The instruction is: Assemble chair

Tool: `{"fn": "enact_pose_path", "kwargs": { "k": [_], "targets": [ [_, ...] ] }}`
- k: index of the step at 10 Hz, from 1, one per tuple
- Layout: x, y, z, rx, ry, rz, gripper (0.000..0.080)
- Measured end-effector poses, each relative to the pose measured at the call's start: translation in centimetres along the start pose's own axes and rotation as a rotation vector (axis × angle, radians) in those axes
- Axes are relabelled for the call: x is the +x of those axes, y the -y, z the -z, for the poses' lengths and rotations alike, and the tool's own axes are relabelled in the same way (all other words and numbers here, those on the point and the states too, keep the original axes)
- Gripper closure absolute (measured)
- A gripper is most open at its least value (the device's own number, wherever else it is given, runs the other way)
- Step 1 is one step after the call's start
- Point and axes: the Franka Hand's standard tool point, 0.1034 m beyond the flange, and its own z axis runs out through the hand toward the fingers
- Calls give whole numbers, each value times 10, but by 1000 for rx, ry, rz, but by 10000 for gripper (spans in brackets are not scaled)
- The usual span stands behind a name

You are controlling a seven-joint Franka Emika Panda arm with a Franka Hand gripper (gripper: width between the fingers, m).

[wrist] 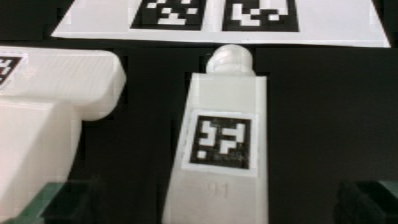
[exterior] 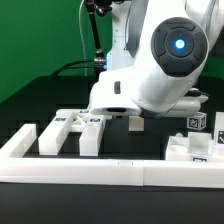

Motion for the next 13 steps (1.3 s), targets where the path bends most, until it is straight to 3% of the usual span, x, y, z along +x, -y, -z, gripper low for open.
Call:
{"fn": "enact_pose_path", "kwargs": {
  "k": [5,6,7,8,13],
  "targets": [
    [5,-1,-6,1,-2,-1,177],
    [5,-1,-6,1,-2,-1,357],
    [5,0,-7,0,0,1,357],
    [5,1,-7,0,0,1,506],
    [4,2,-3,-1,-7,3,505]
  ]
}}
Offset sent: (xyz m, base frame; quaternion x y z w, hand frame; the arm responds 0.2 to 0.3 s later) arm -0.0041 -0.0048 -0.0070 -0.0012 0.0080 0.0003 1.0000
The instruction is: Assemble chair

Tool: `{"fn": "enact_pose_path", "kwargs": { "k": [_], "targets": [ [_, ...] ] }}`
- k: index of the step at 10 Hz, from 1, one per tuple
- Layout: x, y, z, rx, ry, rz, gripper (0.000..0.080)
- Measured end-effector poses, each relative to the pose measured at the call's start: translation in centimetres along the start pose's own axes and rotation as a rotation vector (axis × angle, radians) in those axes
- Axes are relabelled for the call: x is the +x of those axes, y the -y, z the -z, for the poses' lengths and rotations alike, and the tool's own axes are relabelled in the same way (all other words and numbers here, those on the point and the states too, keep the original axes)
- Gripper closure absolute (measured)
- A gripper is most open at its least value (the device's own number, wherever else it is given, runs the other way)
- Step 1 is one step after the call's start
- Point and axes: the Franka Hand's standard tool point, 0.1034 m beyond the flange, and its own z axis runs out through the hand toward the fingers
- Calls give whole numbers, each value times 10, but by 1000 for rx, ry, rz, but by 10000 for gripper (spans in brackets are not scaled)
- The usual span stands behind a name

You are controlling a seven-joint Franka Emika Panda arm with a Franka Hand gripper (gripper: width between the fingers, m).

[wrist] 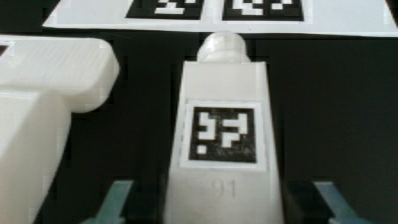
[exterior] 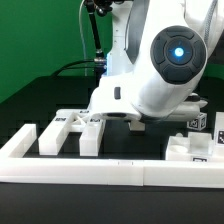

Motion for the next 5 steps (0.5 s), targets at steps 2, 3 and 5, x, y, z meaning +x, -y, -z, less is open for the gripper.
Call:
{"fn": "enact_pose_path", "kwargs": {
  "k": [2,3,5],
  "targets": [
    [-1,0,3,1,-5,0,505],
    [-2,0,5,1,-7,0,505],
    [-14,2,17,4,-6,3,505]
  ]
}}
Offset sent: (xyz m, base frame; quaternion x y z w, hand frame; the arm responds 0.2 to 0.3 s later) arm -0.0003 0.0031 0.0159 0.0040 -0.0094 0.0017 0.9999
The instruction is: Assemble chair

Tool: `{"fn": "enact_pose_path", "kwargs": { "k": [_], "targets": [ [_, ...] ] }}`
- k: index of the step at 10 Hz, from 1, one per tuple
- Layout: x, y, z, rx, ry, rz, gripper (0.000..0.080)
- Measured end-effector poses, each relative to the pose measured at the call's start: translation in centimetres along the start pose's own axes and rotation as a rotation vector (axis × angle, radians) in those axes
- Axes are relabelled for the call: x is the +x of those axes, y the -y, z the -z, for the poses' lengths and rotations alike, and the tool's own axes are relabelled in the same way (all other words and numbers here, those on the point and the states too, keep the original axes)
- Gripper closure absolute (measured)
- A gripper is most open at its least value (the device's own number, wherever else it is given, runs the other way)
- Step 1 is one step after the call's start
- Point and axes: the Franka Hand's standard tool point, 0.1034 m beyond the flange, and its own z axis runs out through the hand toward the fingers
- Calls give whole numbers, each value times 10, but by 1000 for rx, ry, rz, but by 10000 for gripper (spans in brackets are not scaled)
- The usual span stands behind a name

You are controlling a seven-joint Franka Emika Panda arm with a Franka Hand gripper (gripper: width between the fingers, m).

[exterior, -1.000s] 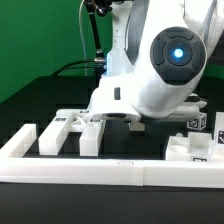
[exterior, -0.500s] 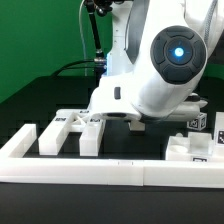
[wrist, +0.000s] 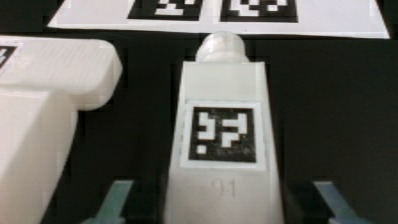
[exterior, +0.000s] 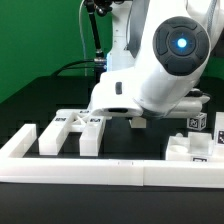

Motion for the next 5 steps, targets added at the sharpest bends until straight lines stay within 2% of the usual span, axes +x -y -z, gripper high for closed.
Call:
{"fn": "enact_pose_path", "kwargs": {
  "k": [2,3,5],
  "targets": [
    [-21,2,25,9,1,1,505],
    [-25,0,32,11,-13,0,505],
    [-22,0,33,10,-30,0,505]
  ]
}}
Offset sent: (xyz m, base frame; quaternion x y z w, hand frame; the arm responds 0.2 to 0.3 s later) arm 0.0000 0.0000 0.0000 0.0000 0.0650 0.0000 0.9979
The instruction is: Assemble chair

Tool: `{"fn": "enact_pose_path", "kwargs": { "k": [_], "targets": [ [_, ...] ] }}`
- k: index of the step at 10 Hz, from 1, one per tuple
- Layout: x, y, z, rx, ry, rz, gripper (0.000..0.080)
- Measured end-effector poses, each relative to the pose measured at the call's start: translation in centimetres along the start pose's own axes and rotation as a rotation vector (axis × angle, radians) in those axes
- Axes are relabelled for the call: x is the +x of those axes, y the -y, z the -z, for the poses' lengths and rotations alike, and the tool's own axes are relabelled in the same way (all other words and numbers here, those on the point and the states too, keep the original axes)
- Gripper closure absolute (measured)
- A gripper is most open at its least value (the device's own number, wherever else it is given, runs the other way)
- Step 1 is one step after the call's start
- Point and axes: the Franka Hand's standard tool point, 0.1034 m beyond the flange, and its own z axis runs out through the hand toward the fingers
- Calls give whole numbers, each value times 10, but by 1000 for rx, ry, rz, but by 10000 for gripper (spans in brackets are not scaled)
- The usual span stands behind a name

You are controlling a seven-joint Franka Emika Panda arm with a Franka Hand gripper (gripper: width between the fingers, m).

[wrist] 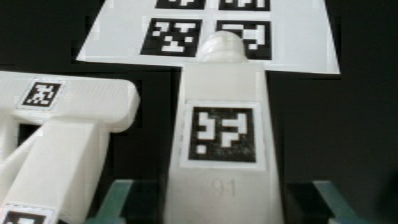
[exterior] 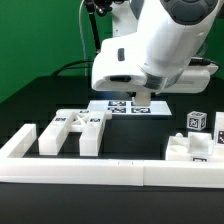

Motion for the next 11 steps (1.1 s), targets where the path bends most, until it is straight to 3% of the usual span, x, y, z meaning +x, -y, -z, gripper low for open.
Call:
{"fn": "enact_pose_path", "kwargs": {
  "k": [3,5,7,8,11],
  "targets": [
    [16,-4,20,-4,-202,1,505],
    [11,-1,50,-5,-301,1,505],
    [9,0,87,-14,-480,15,505],
    [7,-5,81,-15,-529,30,505],
    [16,-8,92,-25,-810,22,505]
  ]
}}
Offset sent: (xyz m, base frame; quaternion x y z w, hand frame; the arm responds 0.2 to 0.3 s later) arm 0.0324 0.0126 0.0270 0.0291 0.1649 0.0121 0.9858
